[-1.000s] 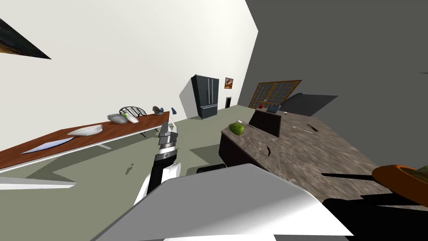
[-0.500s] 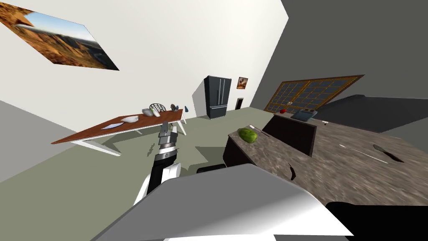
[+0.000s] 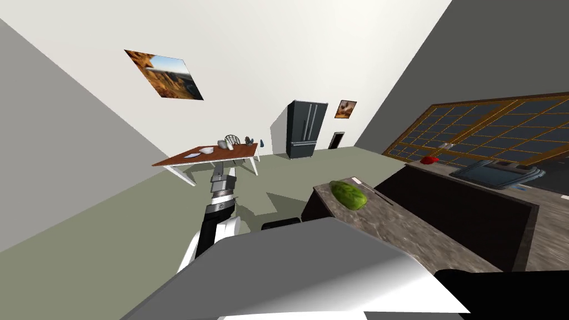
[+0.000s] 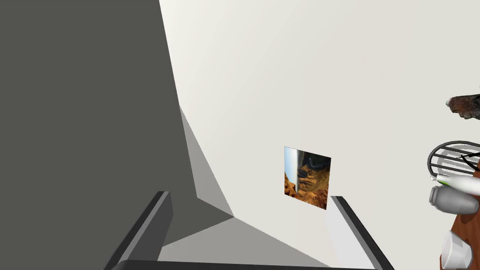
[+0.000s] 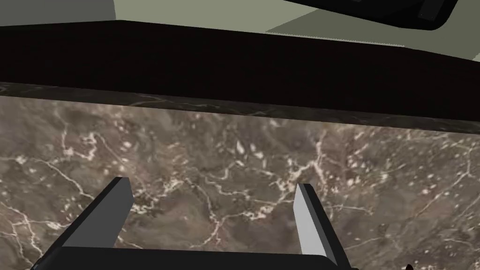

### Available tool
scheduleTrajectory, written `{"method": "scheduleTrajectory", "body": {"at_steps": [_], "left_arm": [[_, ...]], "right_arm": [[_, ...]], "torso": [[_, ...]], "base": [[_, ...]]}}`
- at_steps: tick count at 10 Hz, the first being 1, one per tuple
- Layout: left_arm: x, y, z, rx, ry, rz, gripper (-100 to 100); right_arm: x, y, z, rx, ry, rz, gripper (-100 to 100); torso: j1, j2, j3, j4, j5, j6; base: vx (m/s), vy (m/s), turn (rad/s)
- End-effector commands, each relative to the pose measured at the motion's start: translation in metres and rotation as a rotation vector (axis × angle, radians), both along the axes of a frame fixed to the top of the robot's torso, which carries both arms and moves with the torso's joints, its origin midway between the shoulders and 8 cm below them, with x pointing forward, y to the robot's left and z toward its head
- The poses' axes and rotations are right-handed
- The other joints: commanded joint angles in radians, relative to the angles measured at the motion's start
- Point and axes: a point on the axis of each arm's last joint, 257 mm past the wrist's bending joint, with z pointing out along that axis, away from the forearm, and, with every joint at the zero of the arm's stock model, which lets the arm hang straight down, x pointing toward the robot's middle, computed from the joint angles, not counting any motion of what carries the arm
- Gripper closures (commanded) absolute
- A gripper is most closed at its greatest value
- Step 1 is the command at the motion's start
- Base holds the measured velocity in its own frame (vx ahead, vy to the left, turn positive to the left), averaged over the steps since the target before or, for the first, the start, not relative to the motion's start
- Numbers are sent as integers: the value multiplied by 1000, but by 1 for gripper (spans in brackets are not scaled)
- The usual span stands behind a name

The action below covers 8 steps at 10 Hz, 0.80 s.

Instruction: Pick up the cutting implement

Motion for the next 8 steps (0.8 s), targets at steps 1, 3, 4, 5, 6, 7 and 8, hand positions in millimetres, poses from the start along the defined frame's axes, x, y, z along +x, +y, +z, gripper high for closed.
{"method": "scheduleTrajectory", "body": {"at_steps": [1, 3, 4, 5, 6, 7, 8], "left_arm": [[0, 0, 0, 0, 0, 0, 0], [0, 0, 0, 0, 0, 0, 0], [0, 0, 0, 0, 0, 0, 0], [0, 0, 0, 0, 0, 0, 0], [0, 0, 0, 0, 0, 0, 0], [0, 0, 0, 0, 0, 0, 0], [0, 0, 0, 0, 0, 0, 0]], "right_arm": [[-9, -17, 6, -28, 29, 18, -100], [-10, -32, 5, -54, 41, 38, -100], [-7, -37, 2, -63, 38, 47, -100], [4, -43, -9, -74, 17, 61, -100], [12, -43, -16, -74, -1, 66, -100], [21, -42, -24, -71, -21, 69, -100], [17, -43, -19, -71, -9, 68, -100]], "torso": [[0, 0, 0, 0, 0, 0], [-1, -3, -2, -1, 0, 0], [-1, -3, -2, -1, 0, 0], [0, -1, -1, 0, 0, 1], [0, -2, -1, 0, 0, 1], [0, -2, -1, 0, 0, 1], [4, 0, 0, 0, 1, 2]], "base": [[108, -96, 427], [101, -95, 444], [71, -85, 320], [85, -103, 326], [89, -101, 209], [43, -55, 78], [12, -19, 16]]}}
